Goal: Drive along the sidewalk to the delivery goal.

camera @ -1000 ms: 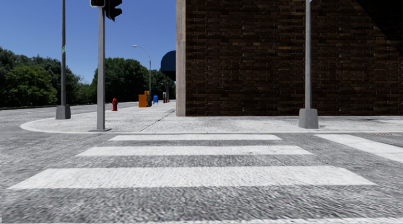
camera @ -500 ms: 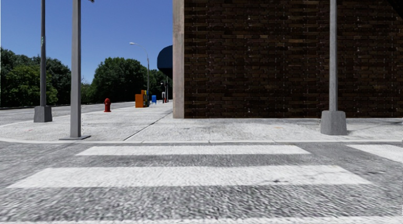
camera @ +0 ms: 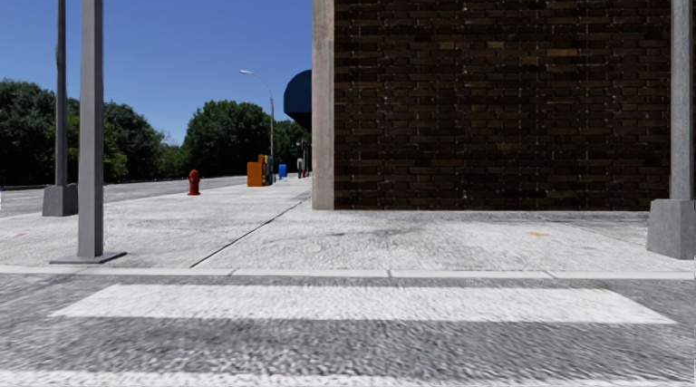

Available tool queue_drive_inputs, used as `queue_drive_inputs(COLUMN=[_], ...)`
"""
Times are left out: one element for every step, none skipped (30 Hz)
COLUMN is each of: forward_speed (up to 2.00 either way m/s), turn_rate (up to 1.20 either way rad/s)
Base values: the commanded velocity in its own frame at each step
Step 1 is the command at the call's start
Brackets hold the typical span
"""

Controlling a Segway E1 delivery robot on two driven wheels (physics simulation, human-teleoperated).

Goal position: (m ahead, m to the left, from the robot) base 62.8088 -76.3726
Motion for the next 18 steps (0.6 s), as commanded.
queue_drive_inputs(forward_speed=[2.00, 2.00, 2.00, 2.00, 2.00, 2.00, 2.00, 2.00, 2.00, 2.00, 2.00, 2.00, 2.00, 2.00, 2.00, 2.00, 2.00, 2.00], turn_rate=[0.29, 0.35, 0.35, 0.37, 0.38, 0.38, 0.38, 0.40, 0.40, 0.41, 0.43, 0.45, 0.46, 0.46, 0.46, 0.46, 0.46, 0.46])
